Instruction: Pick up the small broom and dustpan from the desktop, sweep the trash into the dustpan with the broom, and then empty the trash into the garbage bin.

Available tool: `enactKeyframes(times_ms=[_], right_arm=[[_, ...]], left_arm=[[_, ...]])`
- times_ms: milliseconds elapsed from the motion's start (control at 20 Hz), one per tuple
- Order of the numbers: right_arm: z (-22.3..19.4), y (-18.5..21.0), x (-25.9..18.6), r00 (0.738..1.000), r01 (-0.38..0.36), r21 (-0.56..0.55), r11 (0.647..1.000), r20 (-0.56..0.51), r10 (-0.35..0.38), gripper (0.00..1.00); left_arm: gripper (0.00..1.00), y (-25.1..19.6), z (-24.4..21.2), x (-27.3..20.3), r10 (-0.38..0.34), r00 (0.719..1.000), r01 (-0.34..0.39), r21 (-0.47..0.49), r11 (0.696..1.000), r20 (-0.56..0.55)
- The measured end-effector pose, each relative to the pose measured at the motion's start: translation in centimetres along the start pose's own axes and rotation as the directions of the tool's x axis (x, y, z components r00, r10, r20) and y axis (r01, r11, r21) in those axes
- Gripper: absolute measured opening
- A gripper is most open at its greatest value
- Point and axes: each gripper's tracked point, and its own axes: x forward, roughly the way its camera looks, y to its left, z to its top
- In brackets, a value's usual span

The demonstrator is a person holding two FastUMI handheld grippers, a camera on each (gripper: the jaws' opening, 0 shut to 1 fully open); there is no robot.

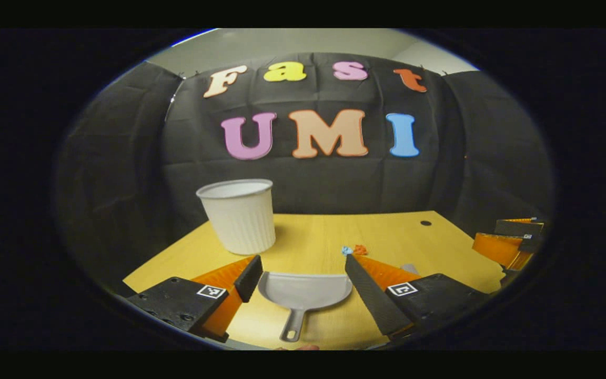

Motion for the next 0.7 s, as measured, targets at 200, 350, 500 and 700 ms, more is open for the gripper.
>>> enactKeyframes(times_ms=[200, 350, 500, 700], right_arm=[[-5.8, 0.5, 2.3, 0.985, 0.003, 0.001, 1.0, -0.172, -0.002, 0.92], [-8.5, 0.2, 2.8, 0.97, 0.0, 0.023, 1.0, -0.243, 0.006, 0.93], [-11.3, 0.0, 4.1, 0.952, 0.007, 0.006, 1.0, -0.307, -0.004, 0.93], [-15.7, -0.3, 5.9, 0.914, 0.002, -0.041, 0.999, -0.405, -0.018, 0.93]], left_arm=[[0.95, 0.5, -4.3, 1.6, -0.012, 0.993, 0.014, 0.014, 1.0, -0.119], [0.95, 0.1, -7.6, 2.1, -0.024, 0.978, 0.029, 0.023, 0.999, -0.207], [0.96, 0.5, -11.1, 2.0, -0.003, 0.954, 0.02, 0.053, 0.998, -0.301], [0.97, 1.3, -15.4, 2.1, 0.032, 0.911, 0.006, 0.091, 0.996, -0.41]])
